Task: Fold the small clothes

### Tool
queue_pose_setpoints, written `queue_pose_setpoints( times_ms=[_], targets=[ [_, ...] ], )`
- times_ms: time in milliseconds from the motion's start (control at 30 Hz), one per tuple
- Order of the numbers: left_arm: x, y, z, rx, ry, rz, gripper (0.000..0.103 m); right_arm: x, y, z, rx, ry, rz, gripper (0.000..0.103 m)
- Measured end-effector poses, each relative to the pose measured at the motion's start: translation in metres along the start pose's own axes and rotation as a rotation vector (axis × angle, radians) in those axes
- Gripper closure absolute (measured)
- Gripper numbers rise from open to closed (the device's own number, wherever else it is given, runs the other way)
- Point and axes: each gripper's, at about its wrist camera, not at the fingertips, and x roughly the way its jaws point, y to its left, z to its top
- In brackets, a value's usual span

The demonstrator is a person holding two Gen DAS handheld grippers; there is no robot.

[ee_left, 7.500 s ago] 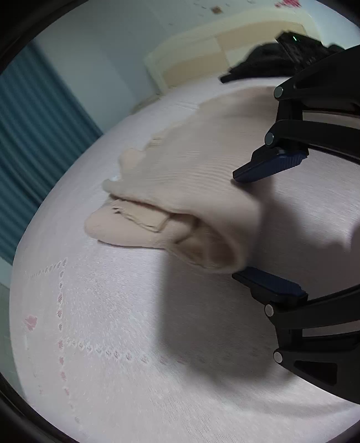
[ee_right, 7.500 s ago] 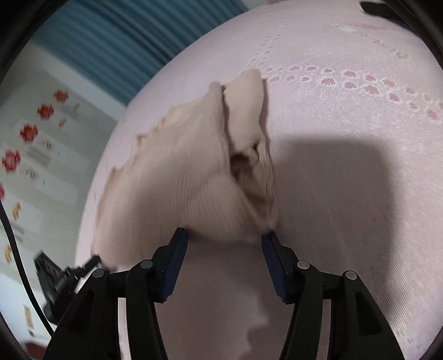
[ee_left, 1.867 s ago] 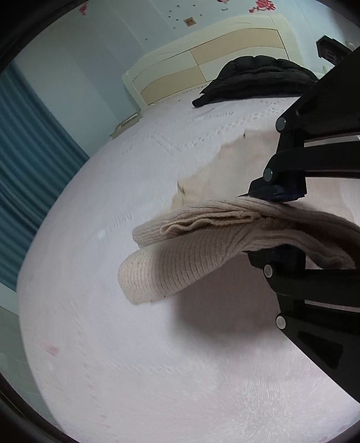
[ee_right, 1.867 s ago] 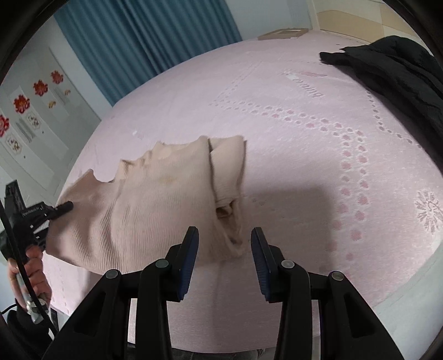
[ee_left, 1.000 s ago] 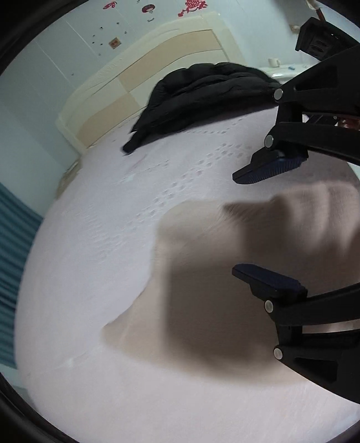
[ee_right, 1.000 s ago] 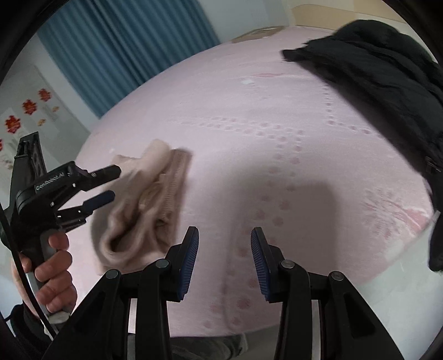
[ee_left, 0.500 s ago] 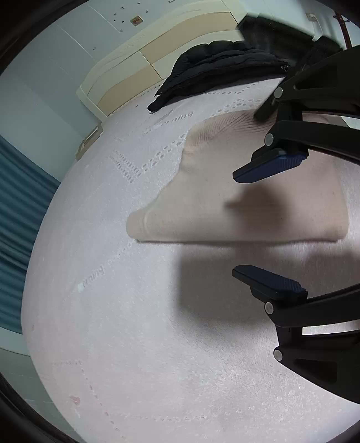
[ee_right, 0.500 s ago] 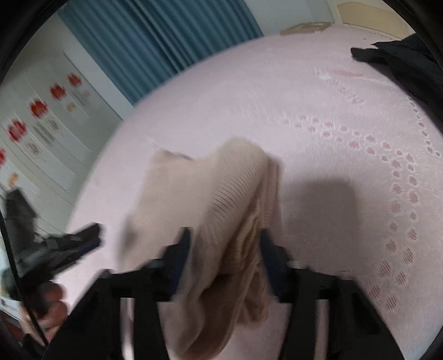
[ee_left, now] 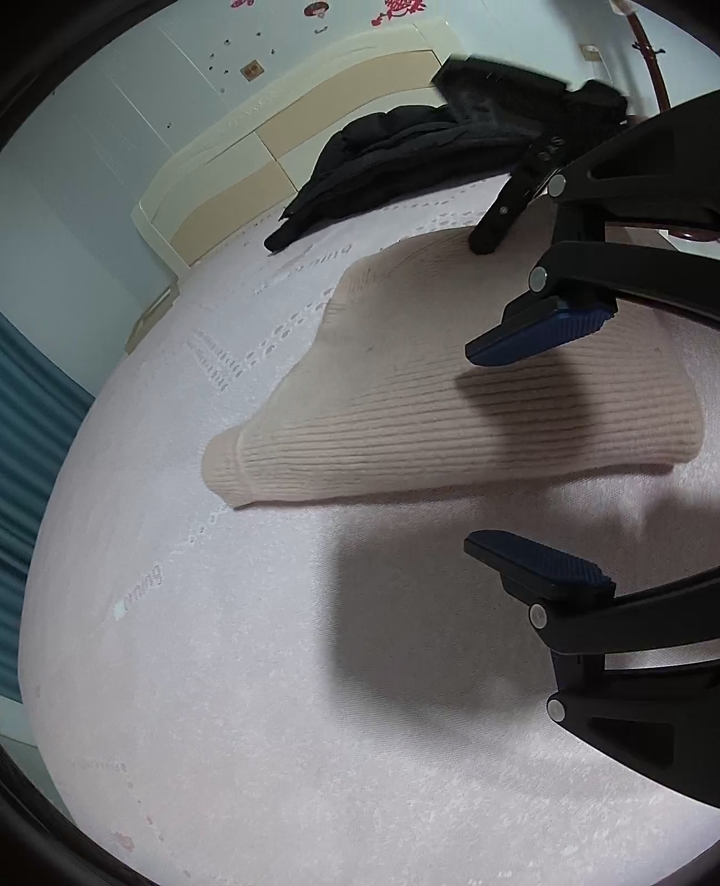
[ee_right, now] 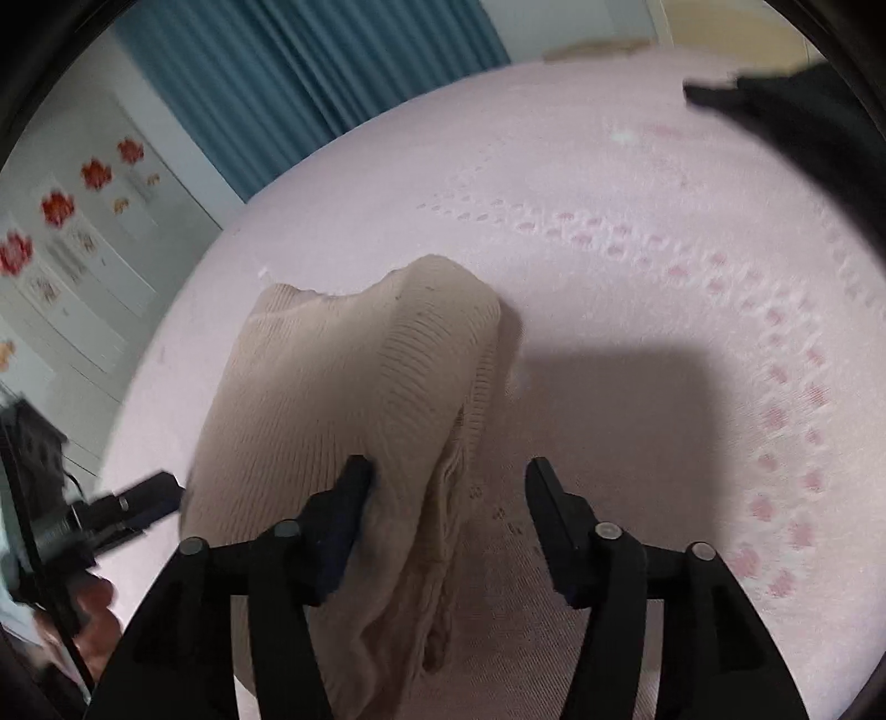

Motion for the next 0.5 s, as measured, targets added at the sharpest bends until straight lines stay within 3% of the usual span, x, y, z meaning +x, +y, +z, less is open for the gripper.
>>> queue_pose_setpoints(
  times_ms=[167,300,433,500],
  targets=[
    [-0.014,0.015,0.007,-0.015,-0.038,-0.016,0.043,0.034,-0.014,0.010,0.097,0.105,0.165,0.037],
    [-0.027,0.028,0.009,-0.039,-0.067,-0.010,0.043,0.052,-0.008,0.017,0.092,0.137,0.211,0.034],
    [-0.037,0.042,0.009,-0.070,-0.086,-0.005,0.043,0.059,0.004,0.019,0.085,0.184,0.233,0.058],
    [-0.044,0.047,0.007,-0.092,-0.098,-0.011,0.043,0.048,0.016,0.020,0.032,0.172,0.227,0.064]
  ],
)
